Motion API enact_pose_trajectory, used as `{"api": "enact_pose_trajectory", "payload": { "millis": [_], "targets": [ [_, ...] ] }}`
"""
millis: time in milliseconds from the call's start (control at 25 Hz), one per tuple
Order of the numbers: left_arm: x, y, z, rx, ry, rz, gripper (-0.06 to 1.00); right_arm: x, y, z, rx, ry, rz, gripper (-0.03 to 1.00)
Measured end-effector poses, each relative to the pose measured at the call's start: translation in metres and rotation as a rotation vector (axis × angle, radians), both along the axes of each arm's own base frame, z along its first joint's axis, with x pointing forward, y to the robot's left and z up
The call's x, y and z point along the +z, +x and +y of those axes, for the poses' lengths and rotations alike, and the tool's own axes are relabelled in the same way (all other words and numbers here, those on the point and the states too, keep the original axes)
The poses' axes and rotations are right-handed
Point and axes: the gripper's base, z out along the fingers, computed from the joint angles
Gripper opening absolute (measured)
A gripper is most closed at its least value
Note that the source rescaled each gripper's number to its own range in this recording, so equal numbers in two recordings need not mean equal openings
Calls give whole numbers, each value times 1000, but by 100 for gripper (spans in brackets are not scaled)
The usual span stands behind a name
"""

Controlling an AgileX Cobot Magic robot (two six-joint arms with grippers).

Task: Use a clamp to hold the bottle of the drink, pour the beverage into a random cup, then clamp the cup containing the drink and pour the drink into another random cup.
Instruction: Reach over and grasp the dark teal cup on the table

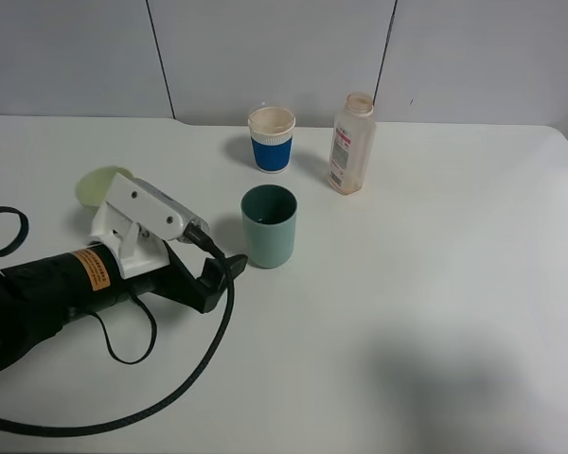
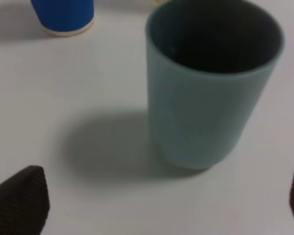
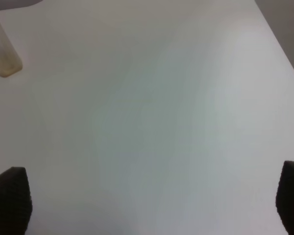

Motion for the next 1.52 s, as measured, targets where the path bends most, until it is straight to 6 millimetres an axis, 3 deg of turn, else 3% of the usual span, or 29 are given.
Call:
{"api": "enact_pose_trajectory", "payload": {
  "millis": [240, 440, 960, 1520],
  "targets": [
    [-21, 3, -4, -20, -20, -30, 100, 0, 0, 0, 0, 0, 0, 100],
    [-27, 4, -6, -29, -50, -68, 100, 0, 0, 0, 0, 0, 0, 100],
    [-54, 3, -8, -50, 10, 9, 100, 0, 0, 0, 0, 0, 0, 100],
    [-59, 19, -23, -59, -15, -20, 100, 0, 0, 0, 0, 0, 0, 100]
  ]
}}
